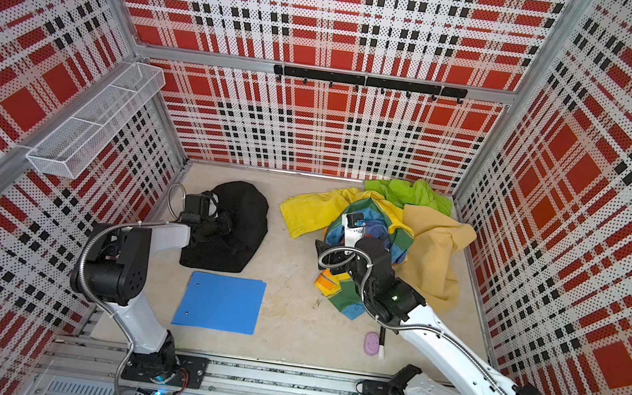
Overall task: Pick out a specific cloth from the pile
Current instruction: 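Open the left gripper to release the black cloth on the table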
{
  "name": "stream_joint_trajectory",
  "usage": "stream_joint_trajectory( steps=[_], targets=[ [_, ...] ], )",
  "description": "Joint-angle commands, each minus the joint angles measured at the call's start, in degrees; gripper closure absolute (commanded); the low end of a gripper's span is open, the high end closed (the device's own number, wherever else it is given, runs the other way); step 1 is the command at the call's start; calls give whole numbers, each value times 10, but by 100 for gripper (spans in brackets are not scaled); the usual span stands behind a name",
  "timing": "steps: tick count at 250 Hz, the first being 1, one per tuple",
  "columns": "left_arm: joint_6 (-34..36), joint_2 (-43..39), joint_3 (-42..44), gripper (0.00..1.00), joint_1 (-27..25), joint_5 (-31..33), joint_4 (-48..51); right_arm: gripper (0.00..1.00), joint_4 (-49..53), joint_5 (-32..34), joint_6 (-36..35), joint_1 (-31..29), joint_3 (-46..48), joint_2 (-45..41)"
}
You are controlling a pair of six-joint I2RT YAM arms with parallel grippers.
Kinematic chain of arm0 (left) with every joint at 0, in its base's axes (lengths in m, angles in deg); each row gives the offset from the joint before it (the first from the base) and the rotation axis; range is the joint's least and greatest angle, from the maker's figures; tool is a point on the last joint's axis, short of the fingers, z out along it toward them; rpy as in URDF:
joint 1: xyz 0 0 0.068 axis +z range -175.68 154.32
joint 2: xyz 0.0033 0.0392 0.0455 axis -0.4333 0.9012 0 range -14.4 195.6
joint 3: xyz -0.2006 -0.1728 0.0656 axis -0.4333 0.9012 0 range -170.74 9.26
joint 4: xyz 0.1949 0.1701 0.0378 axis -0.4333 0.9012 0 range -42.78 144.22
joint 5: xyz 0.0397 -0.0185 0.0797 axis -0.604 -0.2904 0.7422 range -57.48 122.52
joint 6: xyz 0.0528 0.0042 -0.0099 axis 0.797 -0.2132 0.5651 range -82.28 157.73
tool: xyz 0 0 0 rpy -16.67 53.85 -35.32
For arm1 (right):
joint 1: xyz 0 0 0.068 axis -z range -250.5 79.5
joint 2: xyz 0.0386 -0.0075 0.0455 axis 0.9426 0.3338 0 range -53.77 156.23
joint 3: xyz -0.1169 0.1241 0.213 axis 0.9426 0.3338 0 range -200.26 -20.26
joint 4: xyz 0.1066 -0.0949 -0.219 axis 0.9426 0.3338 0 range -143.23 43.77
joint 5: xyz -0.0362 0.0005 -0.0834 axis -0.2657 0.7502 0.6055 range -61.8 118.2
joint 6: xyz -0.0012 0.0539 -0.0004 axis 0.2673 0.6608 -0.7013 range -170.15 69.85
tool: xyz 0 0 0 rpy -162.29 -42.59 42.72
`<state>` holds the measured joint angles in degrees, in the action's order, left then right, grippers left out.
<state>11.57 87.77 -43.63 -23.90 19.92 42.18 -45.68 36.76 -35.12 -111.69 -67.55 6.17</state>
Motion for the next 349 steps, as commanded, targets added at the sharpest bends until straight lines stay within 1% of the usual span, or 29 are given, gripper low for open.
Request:
stream_joint_trajectory(
  steps=[1, 69, 112, 127, 144, 164, 201, 240, 270, 287, 325, 335, 349],
  targets=[
    [-13, 31, -41, 100, 14, -12, 17, 0, -12, 11, 4, -2, -1, -3],
    [-18, 79, -112, 100, 18, -12, 29, 0, -2, 26, 3, -2, 6, -12],
    [-25, 91, -131, 100, 24, -24, 30, 0, 1, 29, 3, -2, 6, -13],
    [-24, 80, -122, 93, 23, -24, 22, 0, 1, 31, 3, -2, 6, -14],
    [-25, 65, -107, 89, 23, -27, 10, 0, -1, 32, 3, -2, 8, -15],
    [-29, 52, -97, 86, 26, -27, 6, 0, -2, 31, 2, -2, 8, -13],
    [-32, 21, -75, 79, 28, -26, 2, 0, -1, 29, 3, -2, 7, -10],
    [-39, -23, -41, 74, 30, -25, -12, 0, -2, 31, 3, -2, 10, -16],
    [-42, -50, -25, 75, 34, -27, -14, 0, 0, 27, 4, -2, 11, -17],
    [-42, -66, -15, 76, 35, -30, -15, 0, -1, 16, 0, -2, 12, -19],
    [-42, -107, 10, 75, 34, -30, -15, 0, -32, -35, -14, -2, 25, -37],
    [-44, -123, 21, 72, 35, -27, -15, 0, -40, -42, -19, -2, 28, -38],
    [-47, -150, 38, 65, 37, -28, -15, 0, -47, -53, -29, -2, 25, -34]
  ],
)
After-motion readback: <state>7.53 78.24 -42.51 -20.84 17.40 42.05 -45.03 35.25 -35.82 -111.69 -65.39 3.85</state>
